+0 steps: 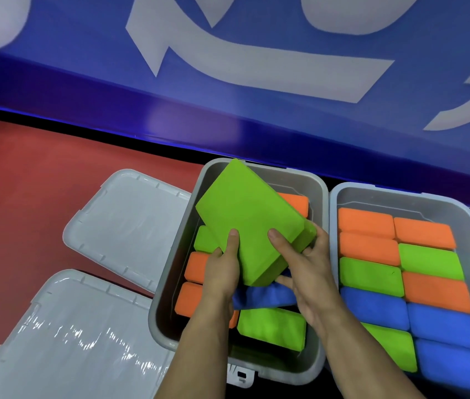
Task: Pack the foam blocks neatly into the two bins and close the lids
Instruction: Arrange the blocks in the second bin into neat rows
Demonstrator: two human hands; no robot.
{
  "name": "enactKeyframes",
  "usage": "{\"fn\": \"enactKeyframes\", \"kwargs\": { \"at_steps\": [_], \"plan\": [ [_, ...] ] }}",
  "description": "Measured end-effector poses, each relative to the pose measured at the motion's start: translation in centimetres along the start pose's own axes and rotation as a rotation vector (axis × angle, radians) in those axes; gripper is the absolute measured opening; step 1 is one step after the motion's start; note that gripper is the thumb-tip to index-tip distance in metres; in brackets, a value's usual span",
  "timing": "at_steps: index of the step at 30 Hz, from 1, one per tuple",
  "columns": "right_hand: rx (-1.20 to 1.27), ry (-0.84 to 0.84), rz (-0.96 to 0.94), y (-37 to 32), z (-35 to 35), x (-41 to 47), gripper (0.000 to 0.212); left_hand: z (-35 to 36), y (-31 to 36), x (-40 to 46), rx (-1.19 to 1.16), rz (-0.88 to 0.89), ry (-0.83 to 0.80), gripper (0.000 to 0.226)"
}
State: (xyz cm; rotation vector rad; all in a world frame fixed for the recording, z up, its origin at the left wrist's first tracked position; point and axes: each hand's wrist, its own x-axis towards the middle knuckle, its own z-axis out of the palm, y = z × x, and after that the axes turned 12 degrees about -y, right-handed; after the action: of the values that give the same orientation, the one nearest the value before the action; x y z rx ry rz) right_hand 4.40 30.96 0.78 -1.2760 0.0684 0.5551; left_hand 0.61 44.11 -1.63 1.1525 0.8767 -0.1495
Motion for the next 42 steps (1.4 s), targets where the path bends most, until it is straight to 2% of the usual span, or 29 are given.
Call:
{"fn": "enactKeyframes", "kwargs": {
  "at_steps": [4, 7, 10, 11, 13, 16, 21, 23, 27, 28, 32, 35, 38, 42],
  "plan": [
    [0.062, 0.102, -0.053, -1.1, 0.4, -0.2, 0.076, -0.4, -1.3, 0.4, 0.048, -0.057, 0.038, 0.057],
    [0.103, 0.172, -0.058, -1.9, -0.1, -0.1, 0.068, -0.9, -3.0, 0.7, 0.153, -0.192, 0.115, 0.068],
    [0.184, 0.123, 0.009, -2.2, -0.6, -0.2, 0.048, -0.3, -4.5, -0.1, 0.183, -0.319, -0.016, 0.035],
    [0.232, 0.102, 0.054, -2.1, -0.7, -0.3, 0.047, -0.2, -5.4, 0.1, 0.182, -0.341, -0.065, 0.041],
    [0.309, 0.067, 0.153, -2.3, -0.8, -0.4, 0.050, 0.3, -6.4, 0.3, 0.188, -0.331, -0.089, 0.052],
    [0.397, 0.065, 0.244, -2.9, -1.1, -0.4, 0.046, 0.6, -6.7, 0.5, 0.113, -0.310, -0.018, 0.034],
    [0.479, 0.067, 0.267, -3.8, -1.6, -0.7, 0.035, 1.7, -6.6, 1.1, -0.024, -0.298, -0.018, 0.045],
    [0.499, 0.056, 0.253, -4.1, -1.8, -0.9, 0.029, 2.1, -6.5, 1.2, -0.077, -0.246, 0.010, 0.055],
    [0.495, 0.066, 0.188, -5.0, -2.3, -1.2, 0.036, 2.4, -5.0, 1.1, -0.132, -0.032, 0.204, 0.111],
    [0.488, 0.071, 0.168, -5.3, -2.5, -1.3, 0.038, 2.1, -4.5, 1.0, -0.095, 0.026, 0.248, 0.116],
    [0.529, 0.078, 0.119, -6.6, -3.8, -1.4, 0.040, 1.1, -1.2, -0.5, 0.103, 0.245, 0.404, 0.086],
    [0.621, 0.085, 0.124, -7.1, -4.5, -1.4, 0.047, 0.6, 0.9, -1.7, 0.180, 0.384, 0.438, 0.077],
    [0.638, 0.088, 0.114, -7.4, -4.7, -1.4, 0.047, 0.2, 3.0, -2.1, 0.361, 0.519, 0.451, 0.074],
    [0.645, 0.109, 0.104, -7.6, -5.3, -1.4, 0.036, 0.0, 7.0, -0.7, 0.616, 0.640, 0.422, 0.079]
  ]
}}
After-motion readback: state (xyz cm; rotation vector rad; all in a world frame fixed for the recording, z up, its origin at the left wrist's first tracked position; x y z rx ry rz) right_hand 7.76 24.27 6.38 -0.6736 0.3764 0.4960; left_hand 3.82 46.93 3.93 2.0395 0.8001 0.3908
